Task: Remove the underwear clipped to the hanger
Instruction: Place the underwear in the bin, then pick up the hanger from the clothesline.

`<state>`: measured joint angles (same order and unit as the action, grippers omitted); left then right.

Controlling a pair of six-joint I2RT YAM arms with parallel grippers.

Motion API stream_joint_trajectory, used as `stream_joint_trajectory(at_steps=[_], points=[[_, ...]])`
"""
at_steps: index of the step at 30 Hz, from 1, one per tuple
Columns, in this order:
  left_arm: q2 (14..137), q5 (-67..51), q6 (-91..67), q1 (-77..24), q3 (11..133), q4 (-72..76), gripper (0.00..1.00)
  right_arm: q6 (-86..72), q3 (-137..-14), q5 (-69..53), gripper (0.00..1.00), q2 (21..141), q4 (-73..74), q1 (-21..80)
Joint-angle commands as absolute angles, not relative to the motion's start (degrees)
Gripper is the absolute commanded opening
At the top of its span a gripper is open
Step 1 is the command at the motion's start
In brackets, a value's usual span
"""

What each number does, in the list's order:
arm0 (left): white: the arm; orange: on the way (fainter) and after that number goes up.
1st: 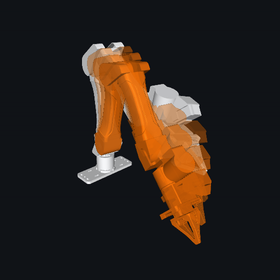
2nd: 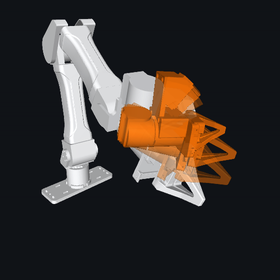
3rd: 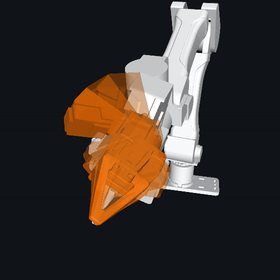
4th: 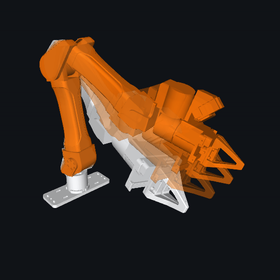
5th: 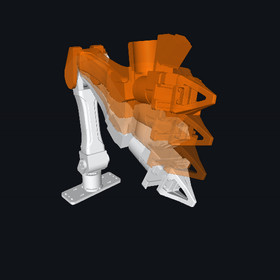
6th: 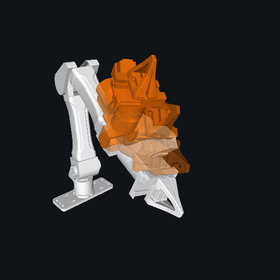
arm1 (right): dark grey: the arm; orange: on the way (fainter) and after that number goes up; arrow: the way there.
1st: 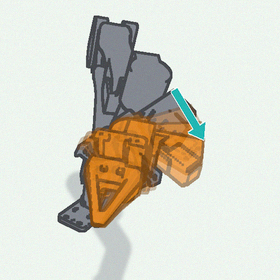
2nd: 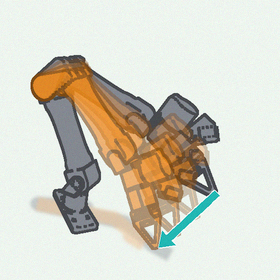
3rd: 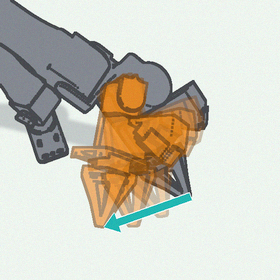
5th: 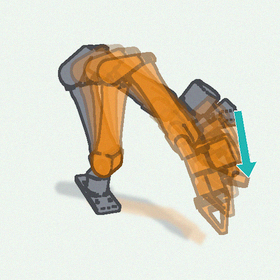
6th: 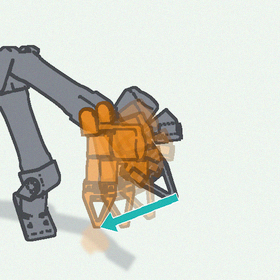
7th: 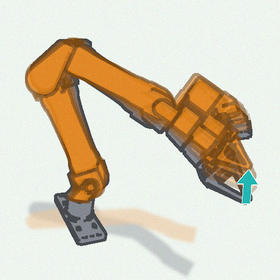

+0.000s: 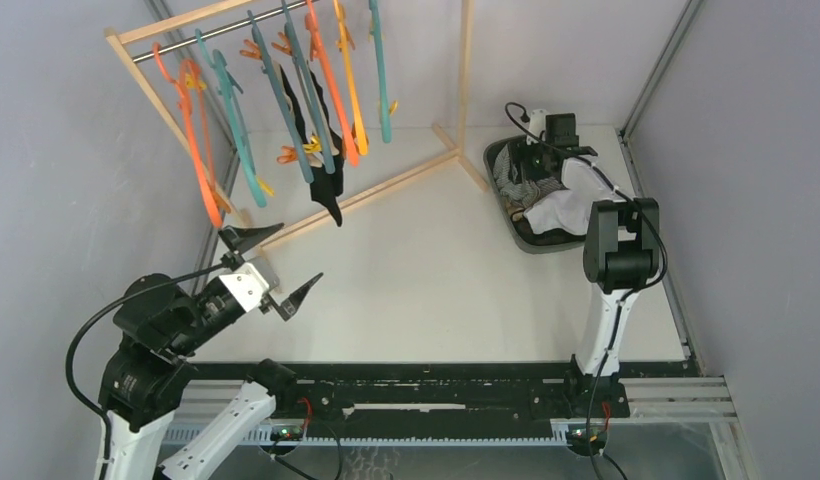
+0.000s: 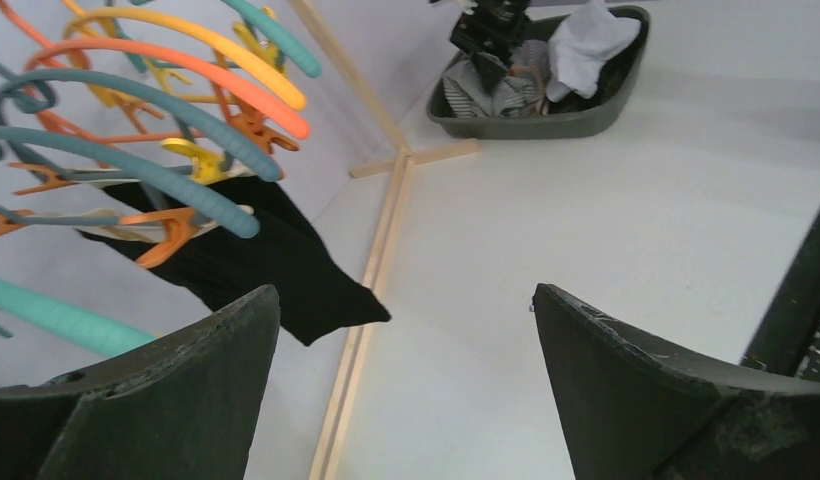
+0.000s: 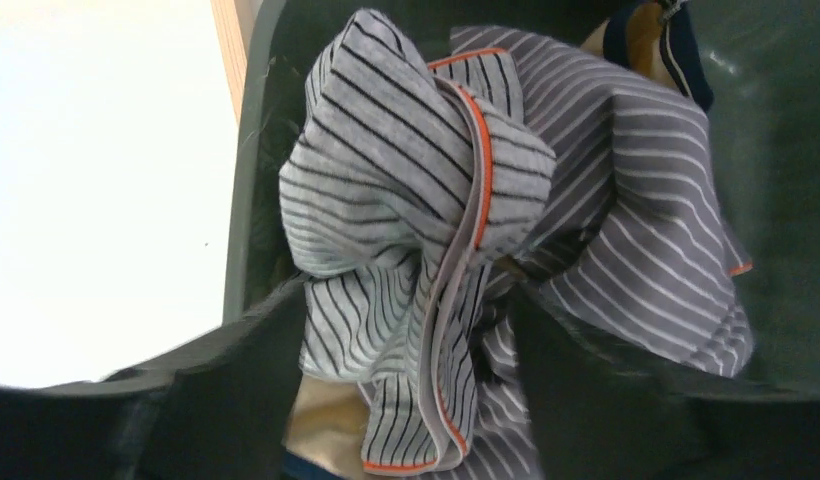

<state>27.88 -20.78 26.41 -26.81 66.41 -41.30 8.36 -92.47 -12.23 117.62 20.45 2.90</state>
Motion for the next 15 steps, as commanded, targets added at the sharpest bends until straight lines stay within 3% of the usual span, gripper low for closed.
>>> stream_joint_trajectory(at_steps=[1, 5, 10, 15], points=[[29.2, -16.0, 27.7, -26.5, 71.6, -40.0, 1.0, 10.2, -95.2, -15.4, 0.82, 112.4, 25.0, 2.1], [30.7, -11.8, 25.0, -26.5, 74.3, -38.2, 1.0, 10.9, -94.5, -17.3, 0.94, 106.9, 27.0, 2.1], [34.3, -5.6, 17.4, -26.6, 78.4, -33.6, 0.95, 10.2, -89.4, -21.4, 0.94, 97.6, 26.1, 2.1], [40.0, 0.7, 10.3, -26.5, 84.1, -30.8, 0.84, 8.1, -83.3, -25.4, 0.94, 88.5, 26.2, 2.1]])
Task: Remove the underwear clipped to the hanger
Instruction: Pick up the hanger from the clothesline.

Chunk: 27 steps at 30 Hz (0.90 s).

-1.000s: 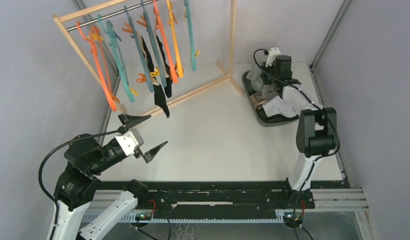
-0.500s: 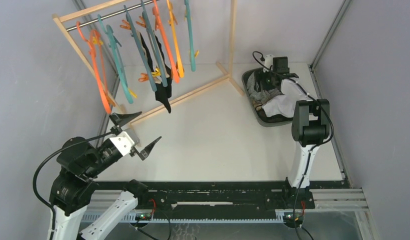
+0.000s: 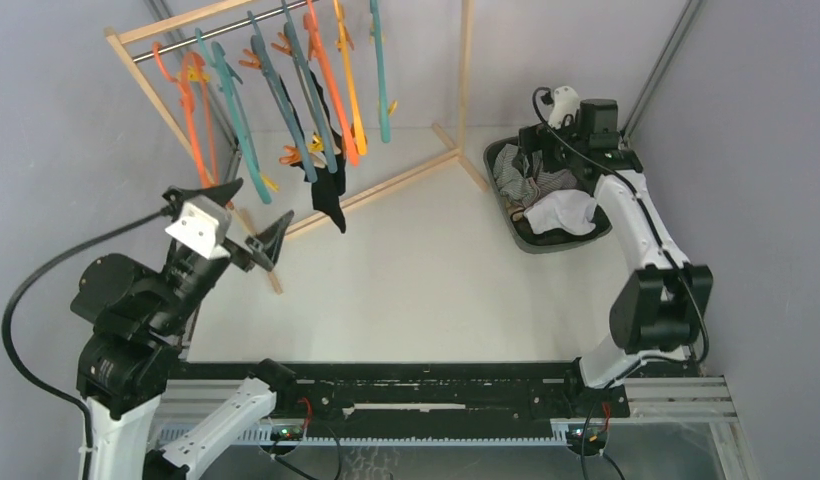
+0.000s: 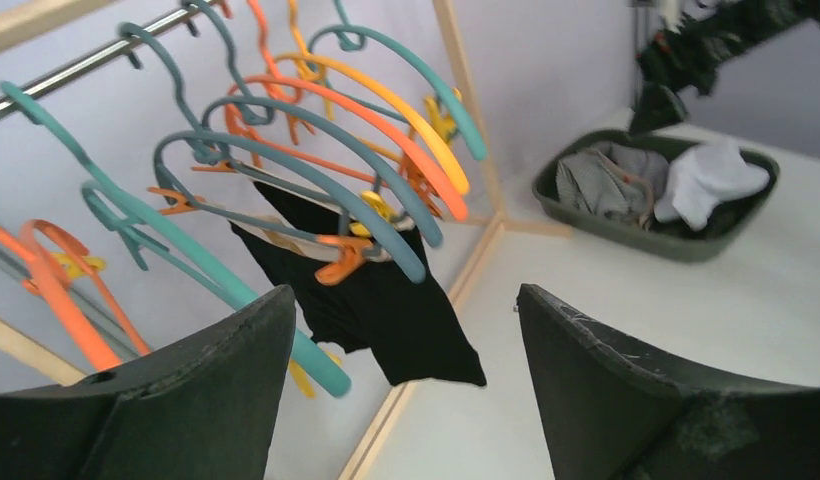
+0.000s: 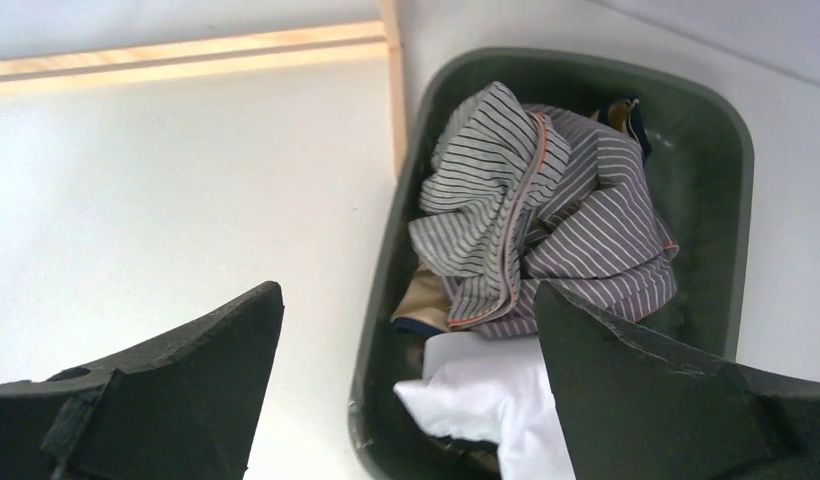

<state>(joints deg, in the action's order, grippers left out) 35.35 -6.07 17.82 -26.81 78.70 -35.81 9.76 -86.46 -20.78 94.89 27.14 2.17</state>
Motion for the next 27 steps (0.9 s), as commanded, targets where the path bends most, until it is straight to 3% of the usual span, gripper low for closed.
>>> stream_joint_trajectory(at_steps=[1, 17, 27], points=[[41.4, 1.6, 9.2, -26.6, 86.1, -30.8, 0.81, 7.7, -82.5, -26.0, 0.94, 86.9, 26.9, 2.1], [62.6, 15.3, 5.4, -26.5, 100.4, -28.1, 0.65, 9.0, -60.4, -33.9, 0.93, 60.9, 26.4, 2.0], [70.3, 20.6, 7.6, -26.5, 103.3, -27.9, 0.59, 10.9, -56.7, -35.3, 0.93, 59.0, 25.4, 2.0]])
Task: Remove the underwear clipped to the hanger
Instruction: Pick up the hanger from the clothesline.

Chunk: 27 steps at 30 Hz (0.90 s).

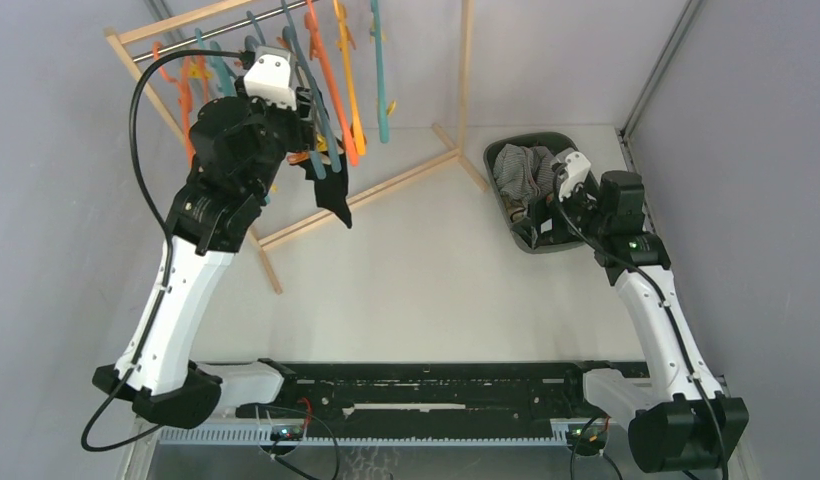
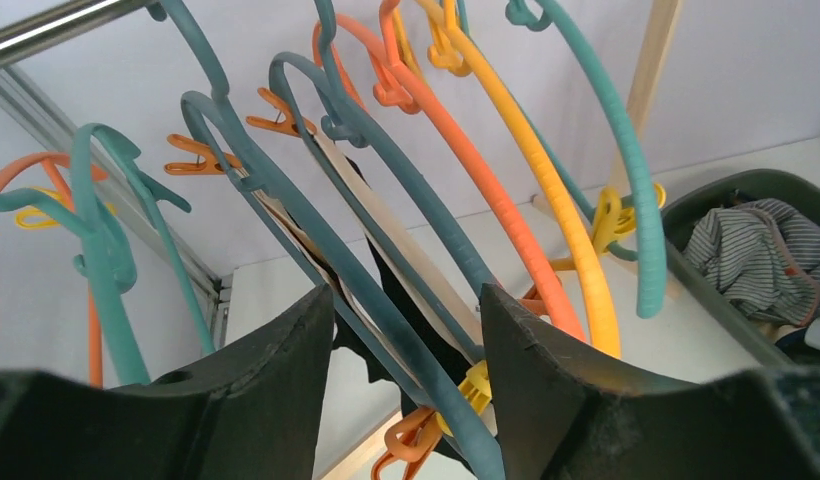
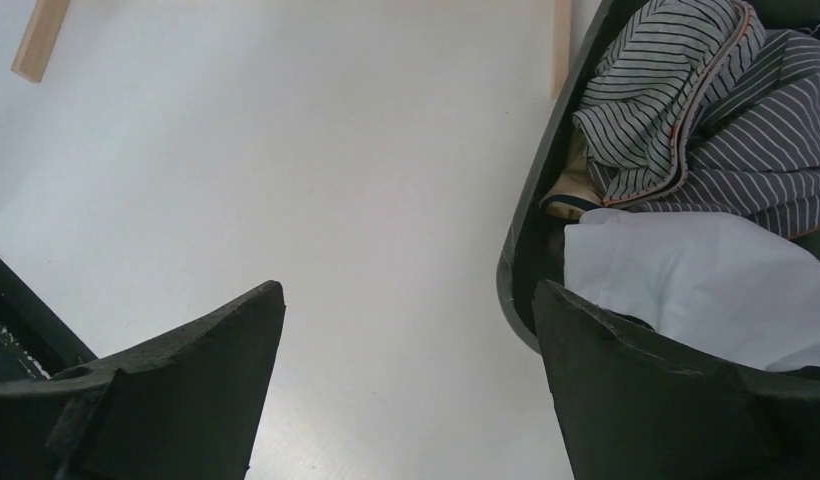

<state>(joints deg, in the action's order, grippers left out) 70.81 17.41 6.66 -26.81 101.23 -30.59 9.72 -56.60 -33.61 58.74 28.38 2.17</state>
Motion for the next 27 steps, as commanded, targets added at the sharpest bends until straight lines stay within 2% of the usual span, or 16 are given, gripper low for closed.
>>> stream_joint_trajectory(at_steps=[1, 8, 17, 27], points=[[70.3, 20.8, 7.9, -26.5, 102.7, -27.7, 0.58, 11.0, -56.6, -35.4, 0.93, 59.2, 25.4, 2.1], [70.4, 21.2, 8.9, -26.5, 99.3, -26.0, 0.52, 11.4, -56.3, -35.8, 0.92, 59.5, 25.6, 2.1], [74.0, 22.0, 9.7, -25.9, 101.1, -26.5, 0.51, 11.6, -55.7, -36.4, 0.92, 59.4, 25.4, 2.1], [75.5, 18.7, 7.0, -22.6, 101.1, -28.4, 0.46, 12.0, -55.4, -36.9, 0.91, 59.6, 25.6, 2.2]])
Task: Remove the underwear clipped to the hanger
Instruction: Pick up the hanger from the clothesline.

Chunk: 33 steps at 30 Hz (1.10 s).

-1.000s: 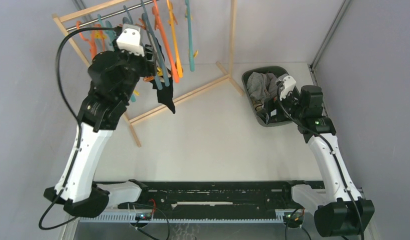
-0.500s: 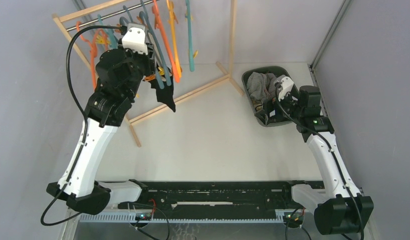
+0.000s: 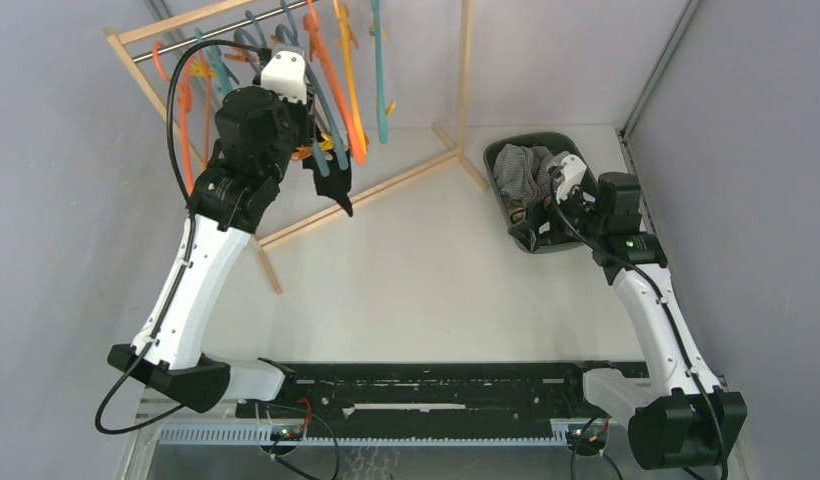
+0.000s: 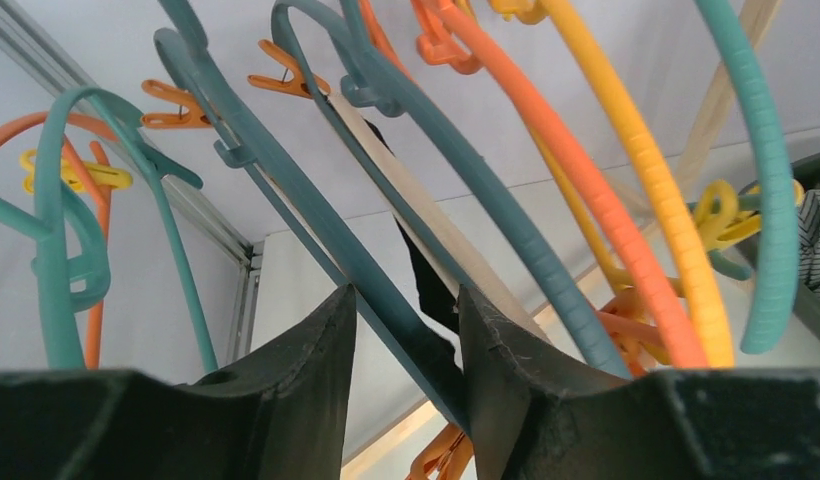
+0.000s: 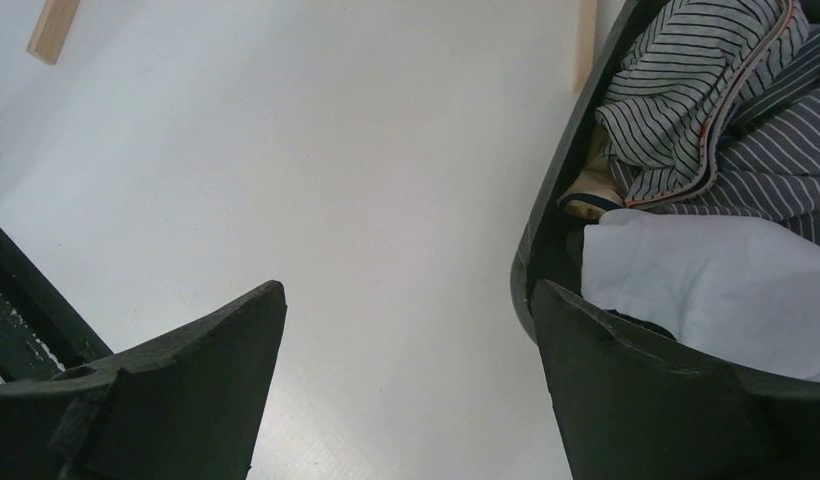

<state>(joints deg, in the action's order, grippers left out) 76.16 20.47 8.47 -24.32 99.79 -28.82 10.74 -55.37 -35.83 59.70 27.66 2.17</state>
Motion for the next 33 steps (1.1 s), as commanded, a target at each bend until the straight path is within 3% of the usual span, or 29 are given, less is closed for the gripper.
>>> stream_joint_trajectory(at_steps=[1, 25, 33], points=[[75.4, 18.2, 6.6, -22.2, 101.0, -28.5, 0.45, 12.0, -55.4, -37.1, 0.91, 59.6, 25.6, 2.2], [71.6, 11.6, 2.3, -13.2, 96.0, -28.3, 0.22, 13.4, -55.4, -34.9, 0.9, 60.3, 26.0, 4.9], [71.5, 10.8, 1.8, -11.5, 94.6, -27.4, 0.26, 14.0, -55.4, -34.1, 0.9, 60.6, 26.2, 6.0]])
